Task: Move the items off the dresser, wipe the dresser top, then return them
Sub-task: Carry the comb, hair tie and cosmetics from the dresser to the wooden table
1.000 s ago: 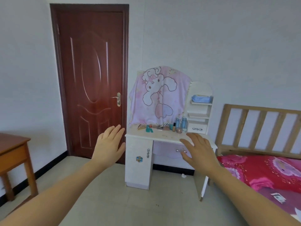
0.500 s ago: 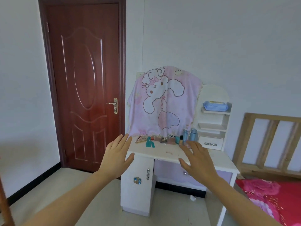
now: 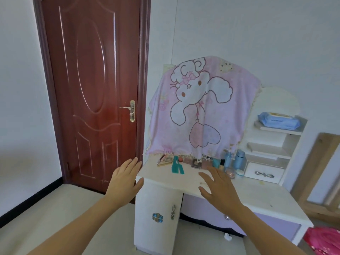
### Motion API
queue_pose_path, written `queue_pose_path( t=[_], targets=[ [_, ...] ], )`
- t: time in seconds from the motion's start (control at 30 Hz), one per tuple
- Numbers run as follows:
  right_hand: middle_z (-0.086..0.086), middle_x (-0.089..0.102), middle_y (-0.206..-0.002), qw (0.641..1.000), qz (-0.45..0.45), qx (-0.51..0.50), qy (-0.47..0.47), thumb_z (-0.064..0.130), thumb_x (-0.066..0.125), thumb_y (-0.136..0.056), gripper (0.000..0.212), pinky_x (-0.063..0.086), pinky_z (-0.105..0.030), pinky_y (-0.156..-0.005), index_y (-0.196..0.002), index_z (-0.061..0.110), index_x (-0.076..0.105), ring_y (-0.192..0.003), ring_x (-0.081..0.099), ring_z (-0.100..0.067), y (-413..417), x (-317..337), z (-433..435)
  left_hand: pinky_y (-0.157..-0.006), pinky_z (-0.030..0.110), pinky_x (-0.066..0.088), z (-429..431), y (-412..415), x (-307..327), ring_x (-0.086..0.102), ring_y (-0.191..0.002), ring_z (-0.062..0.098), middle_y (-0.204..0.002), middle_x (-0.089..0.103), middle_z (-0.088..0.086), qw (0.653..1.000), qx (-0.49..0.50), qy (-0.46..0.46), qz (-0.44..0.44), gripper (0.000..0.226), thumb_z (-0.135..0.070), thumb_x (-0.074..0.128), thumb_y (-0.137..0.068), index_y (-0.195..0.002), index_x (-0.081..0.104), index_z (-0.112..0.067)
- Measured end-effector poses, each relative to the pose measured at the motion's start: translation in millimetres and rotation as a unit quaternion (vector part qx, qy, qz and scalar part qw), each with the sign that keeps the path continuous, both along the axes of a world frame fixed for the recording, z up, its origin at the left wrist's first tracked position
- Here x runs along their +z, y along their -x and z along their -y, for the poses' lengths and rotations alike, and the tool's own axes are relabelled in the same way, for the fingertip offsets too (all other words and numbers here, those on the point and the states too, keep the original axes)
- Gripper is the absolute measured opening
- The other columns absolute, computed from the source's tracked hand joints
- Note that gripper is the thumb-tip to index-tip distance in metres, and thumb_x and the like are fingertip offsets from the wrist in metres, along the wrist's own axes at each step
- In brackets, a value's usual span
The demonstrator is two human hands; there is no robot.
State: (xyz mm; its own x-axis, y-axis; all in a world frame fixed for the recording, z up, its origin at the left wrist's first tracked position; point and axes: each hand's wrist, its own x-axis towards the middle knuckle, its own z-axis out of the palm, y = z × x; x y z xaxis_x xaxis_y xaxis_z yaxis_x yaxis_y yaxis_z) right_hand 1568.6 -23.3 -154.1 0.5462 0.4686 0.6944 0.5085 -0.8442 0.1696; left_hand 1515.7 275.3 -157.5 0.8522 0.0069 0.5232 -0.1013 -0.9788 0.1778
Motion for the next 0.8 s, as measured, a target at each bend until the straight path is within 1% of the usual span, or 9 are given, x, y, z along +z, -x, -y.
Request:
queue_pose_path(
  t=[0.1,0.23,0.3,0.37,0.47,0.57,0.67,0.73,0.8],
  targets=[
    [-0.008,0.067,-0.099,1.0,-0.014,-0.007,-0.007,0.043,0.039,-0.078,0.036,0.056,-0.033,-0.063,-0.105,0.022,0.049,-0.096,0.043,-0.018,-50.3,-4.0,-21.3,-0.106,0.039,0.031,-21.4,-53.3,0.2,0.034,-0.135,0.024,-0.144,0.041,0.006,1.0,-0.007,0.024,-0.004,0.083,-0.056,0.012,-0.074,-0.135,0.045,-0.01],
    [-0.005,0.068,-0.098,0.999,-0.047,-0.017,-0.019,0.044,0.029,-0.09,0.032,0.054,-0.029,-0.062,-0.104,0.024,0.049,-0.096,0.045,-0.017,-105.9,-36.9,-43.1,-0.102,0.042,0.035,-38.5,-117.7,-25.0,0.038,-0.132,0.026,-0.14,0.045,0.007,0.996,0.005,0.076,-0.041,0.085,-0.056,0.012,-0.071,-0.132,0.048,-0.008],
    [-0.002,0.068,-0.096,0.996,-0.082,-0.015,-0.015,0.045,0.05,-0.075,0.033,0.054,-0.027,-0.06,-0.102,0.026,0.048,-0.095,0.05,-0.017,-125.6,-60.0,-48.6,-0.1,0.045,0.038,-38.5,-142.6,-49.7,0.041,-0.129,0.028,-0.138,0.048,0.009,0.993,0.001,0.087,-0.083,0.084,-0.056,0.014,-0.072,-0.129,0.051,-0.007],
    [0.001,0.069,-0.095,0.991,-0.13,-0.011,-0.002,0.045,0.071,-0.058,0.052,0.054,-0.024,-0.059,-0.101,0.028,0.048,-0.095,0.051,-0.016,-146.7,-83.1,-50.3,-0.102,0.045,0.036,-38.6,-167.7,-75.9,0.041,-0.13,0.028,-0.138,0.048,0.009,0.989,-0.002,0.096,-0.114,0.085,-0.056,0.014,-0.071,-0.13,0.05,-0.007],
    [0.004,0.069,-0.092,0.982,-0.187,-0.026,-0.001,0.048,0.081,-0.048,0.06,0.053,-0.023,-0.058,-0.098,0.03,0.053,-0.089,0.06,-0.015,-187.4,-109.1,-49.8,-0.107,0.04,0.029,-36.6,-208.0,-98.7,0.034,-0.134,0.025,-0.143,0.041,0.007,0.978,0.006,0.123,-0.166,0.087,-0.059,0.013,-0.07,-0.135,0.043,-0.01],
    [0.005,0.069,-0.09,0.969,-0.246,-0.031,0.003,0.048,0.066,-0.059,0.045,0.053,-0.021,-0.056,-0.097,0.03,0.051,-0.08,0.066,-0.012,-231.5,-128.5,-53.1,-0.109,0.035,0.026,-32.0,-250.5,-115.6,0.031,-0.135,0.024,-0.143,0.04,0.008,0.967,0.01,0.159,-0.198,0.073,-0.055,0.029,-0.081,-0.136,0.041,-0.008],
    [0.008,0.069,-0.088,0.945,-0.323,-0.039,-0.002,0.046,0.04,-0.07,0.033,0.052,-0.019,-0.055,-0.092,0.032,0.06,-0.078,0.066,-0.009,-270.5,-145.0,-59.3,-0.108,0.03,0.026,-27.1,-285.8,-138.7,0.032,-0.133,0.021,-0.142,0.041,0.006,0.953,0.033,0.199,-0.226,0.045,-0.025,0.047,-0.094,-0.136,0.041,-0.01],
    [0.011,0.069,-0.085,0.932,-0.361,-0.034,-0.012,0.044,0.04,-0.07,0.033,0.051,-0.016,-0.055,-0.083,0.031,0.068,-0.076,0.066,-0.007,-294.0,-155.8,-64.5,-0.107,0.029,0.026,-22.5,-303.9,-153.3,0.033,-0.132,0.02,-0.141,0.042,0.004,0.938,0.059,0.232,-0.25,0.043,-0.023,0.047,-0.094,-0.135,0.041,-0.012],
    [0.012,0.069,-0.082,0.933,-0.357,-0.039,-0.032,0.041,0.054,-0.065,0.023,0.051,-0.015,-0.055,-0.079,0.03,0.069,-0.075,0.067,-0.007,-317.6,-161.4,-74.1,-0.107,0.027,0.026,-18.5,-322.2,-163.7,0.034,-0.131,0.018,-0.14,0.043,0.001,0.927,0.08,0.254,-0.263,0.043,-0.024,0.046,-0.094,-0.135,0.041,-0.014]
  ],
)
